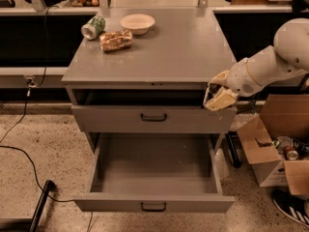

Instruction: Place rxbar chocolate into middle drawer

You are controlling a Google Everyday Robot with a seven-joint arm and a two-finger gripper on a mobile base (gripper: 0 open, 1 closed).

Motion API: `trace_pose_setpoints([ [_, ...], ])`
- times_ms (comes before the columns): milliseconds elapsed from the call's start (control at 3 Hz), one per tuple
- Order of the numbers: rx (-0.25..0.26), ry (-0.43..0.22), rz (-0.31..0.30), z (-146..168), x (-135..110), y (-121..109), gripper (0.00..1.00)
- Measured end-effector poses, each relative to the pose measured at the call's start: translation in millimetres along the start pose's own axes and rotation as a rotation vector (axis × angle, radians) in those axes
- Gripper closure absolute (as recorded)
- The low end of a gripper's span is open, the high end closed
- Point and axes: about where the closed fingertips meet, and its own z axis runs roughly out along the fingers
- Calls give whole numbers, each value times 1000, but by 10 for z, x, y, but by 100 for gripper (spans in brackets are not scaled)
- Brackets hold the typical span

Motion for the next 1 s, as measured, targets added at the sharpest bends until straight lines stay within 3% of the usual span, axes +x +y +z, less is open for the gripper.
trace_pose_setpoints([
  [333, -16, -20, 28, 72, 34, 92, 100],
  [667, -25, -68, 65, 72, -15, 432, 100],
  [1000, -90, -129, 90, 374, -7, 1017, 100],
])
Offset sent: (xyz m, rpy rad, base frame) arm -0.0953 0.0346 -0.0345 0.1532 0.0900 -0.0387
